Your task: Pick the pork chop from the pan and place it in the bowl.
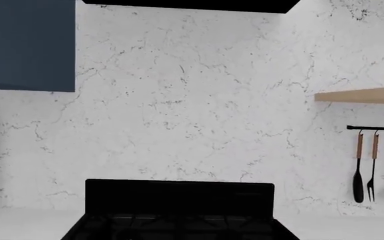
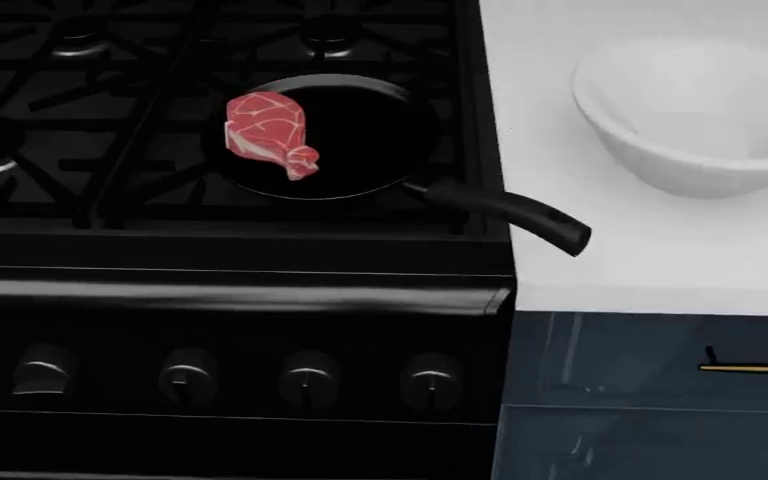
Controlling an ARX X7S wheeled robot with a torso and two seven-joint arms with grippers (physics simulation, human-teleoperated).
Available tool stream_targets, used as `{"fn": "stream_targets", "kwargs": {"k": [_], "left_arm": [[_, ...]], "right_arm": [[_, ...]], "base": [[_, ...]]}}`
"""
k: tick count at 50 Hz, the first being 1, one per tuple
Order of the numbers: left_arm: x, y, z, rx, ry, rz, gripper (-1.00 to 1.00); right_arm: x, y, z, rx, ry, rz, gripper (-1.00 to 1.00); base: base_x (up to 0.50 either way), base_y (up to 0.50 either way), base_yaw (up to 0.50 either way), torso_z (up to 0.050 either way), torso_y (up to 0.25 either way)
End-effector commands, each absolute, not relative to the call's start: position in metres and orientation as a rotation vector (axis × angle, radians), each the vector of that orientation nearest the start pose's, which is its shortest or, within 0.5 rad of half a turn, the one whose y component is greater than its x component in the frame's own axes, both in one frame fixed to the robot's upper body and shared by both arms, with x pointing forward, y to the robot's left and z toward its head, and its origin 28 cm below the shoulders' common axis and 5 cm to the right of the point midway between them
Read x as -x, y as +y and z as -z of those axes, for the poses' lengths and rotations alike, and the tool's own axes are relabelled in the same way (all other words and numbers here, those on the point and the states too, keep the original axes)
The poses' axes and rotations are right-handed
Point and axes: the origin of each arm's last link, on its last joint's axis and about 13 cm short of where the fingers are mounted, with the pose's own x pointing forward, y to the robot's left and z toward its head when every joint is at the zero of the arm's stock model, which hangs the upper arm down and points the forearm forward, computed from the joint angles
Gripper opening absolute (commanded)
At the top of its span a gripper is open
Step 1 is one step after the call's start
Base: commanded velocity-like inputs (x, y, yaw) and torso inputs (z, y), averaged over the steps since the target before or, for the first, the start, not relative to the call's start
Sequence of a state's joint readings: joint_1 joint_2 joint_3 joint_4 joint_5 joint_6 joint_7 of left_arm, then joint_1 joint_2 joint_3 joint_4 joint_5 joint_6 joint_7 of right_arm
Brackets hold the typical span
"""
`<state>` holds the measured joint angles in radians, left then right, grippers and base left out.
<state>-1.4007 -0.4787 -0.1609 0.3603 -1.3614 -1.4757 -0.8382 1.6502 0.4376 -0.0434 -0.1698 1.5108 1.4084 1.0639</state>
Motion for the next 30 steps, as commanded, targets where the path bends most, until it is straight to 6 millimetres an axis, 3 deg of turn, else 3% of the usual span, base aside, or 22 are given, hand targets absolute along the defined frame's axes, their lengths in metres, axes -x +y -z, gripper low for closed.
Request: {"fn": "stream_targets", "kwargs": {"k": [1,20,30], "left_arm": [[-0.232,0.267,-0.381,0.040,-0.273,0.028,1.00],[-0.235,0.271,-0.374,0.048,-0.256,0.028,1.00],[-0.239,0.272,-0.367,0.045,-0.245,0.028,1.00]], "right_arm": [[-0.228,-0.124,-0.430,-0.037,-0.277,-0.043,1.00],[-0.232,-0.121,-0.424,-0.034,-0.247,-0.066,1.00],[-0.238,-0.120,-0.420,-0.048,-0.240,-0.083,1.00]], "base": [[0.26,0.00,0.00,0.000,0.000],[0.28,0.00,0.00,0.000,0.000],[0.48,0.00,0.00,0.000,0.000]]}}
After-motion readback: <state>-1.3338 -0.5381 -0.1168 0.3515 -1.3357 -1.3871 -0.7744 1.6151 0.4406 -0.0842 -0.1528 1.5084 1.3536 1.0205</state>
